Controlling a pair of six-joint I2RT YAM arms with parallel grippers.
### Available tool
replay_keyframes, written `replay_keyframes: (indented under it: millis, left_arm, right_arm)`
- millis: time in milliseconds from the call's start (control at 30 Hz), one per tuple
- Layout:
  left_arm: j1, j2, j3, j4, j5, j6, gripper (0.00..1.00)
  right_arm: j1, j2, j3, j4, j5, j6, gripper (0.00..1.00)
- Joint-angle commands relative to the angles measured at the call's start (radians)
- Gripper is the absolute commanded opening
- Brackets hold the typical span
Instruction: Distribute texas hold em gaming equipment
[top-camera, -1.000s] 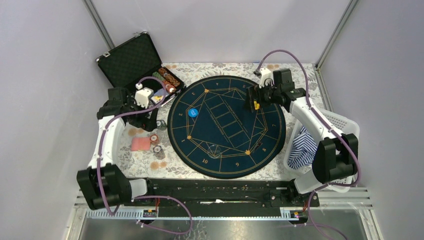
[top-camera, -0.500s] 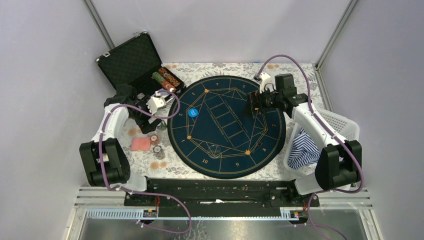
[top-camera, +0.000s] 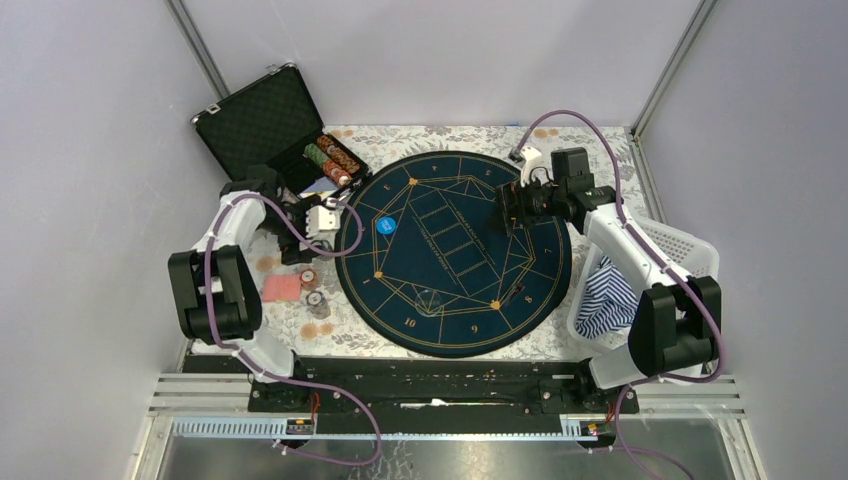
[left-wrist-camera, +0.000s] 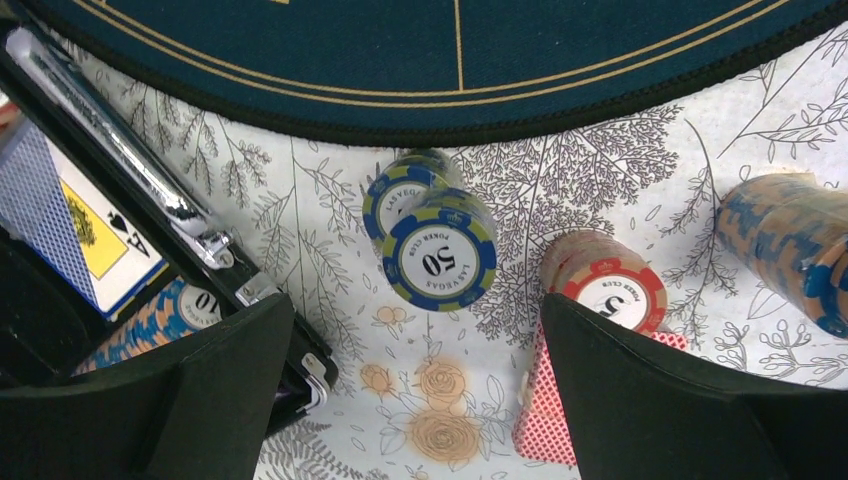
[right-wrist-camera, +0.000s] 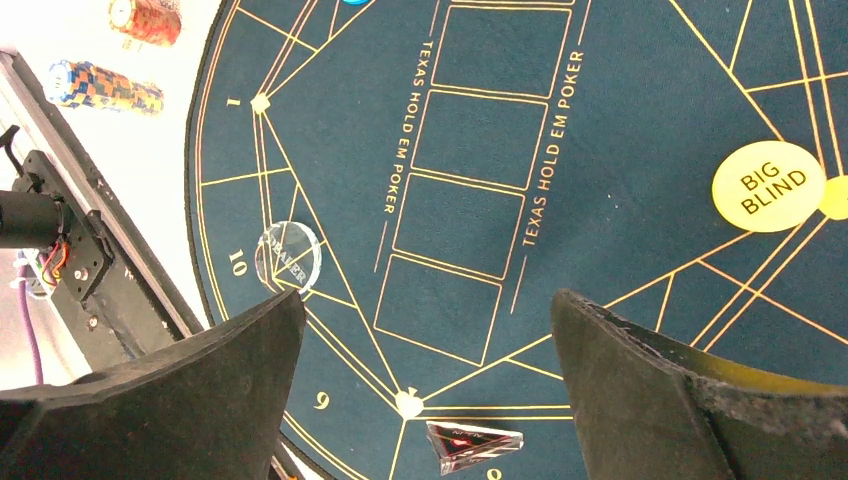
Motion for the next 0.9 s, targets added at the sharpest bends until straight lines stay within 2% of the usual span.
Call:
replay_keyframes:
  millis: [0,500,767,867]
  left_arm:
    - [-0.022,0.034,0.053,-0.034,0.039,0.093,0.99]
    - [-0.074,0.123,0.039,0.032,-0.011,0.083,0.97]
    - [-0.098,0.154,0.053,0.032,-0.027,0.083,0.90]
    - [-0.104,0.160,0.058,0.031,-0.027,0.079,0.80]
  right_arm:
    - [-0.006,0.019,0.017,0.000,-0.036,-0.021,1.00]
    - [-0.007,0.056,0.031,-0.022,-0.061,-0.029,1.00]
    - [-0.009,0.065,0.032,-0.024,-0.065,-0.032,1.00]
    - [-0.010,0.068,0.034,-0.025,-0.067,-0.032,1.00]
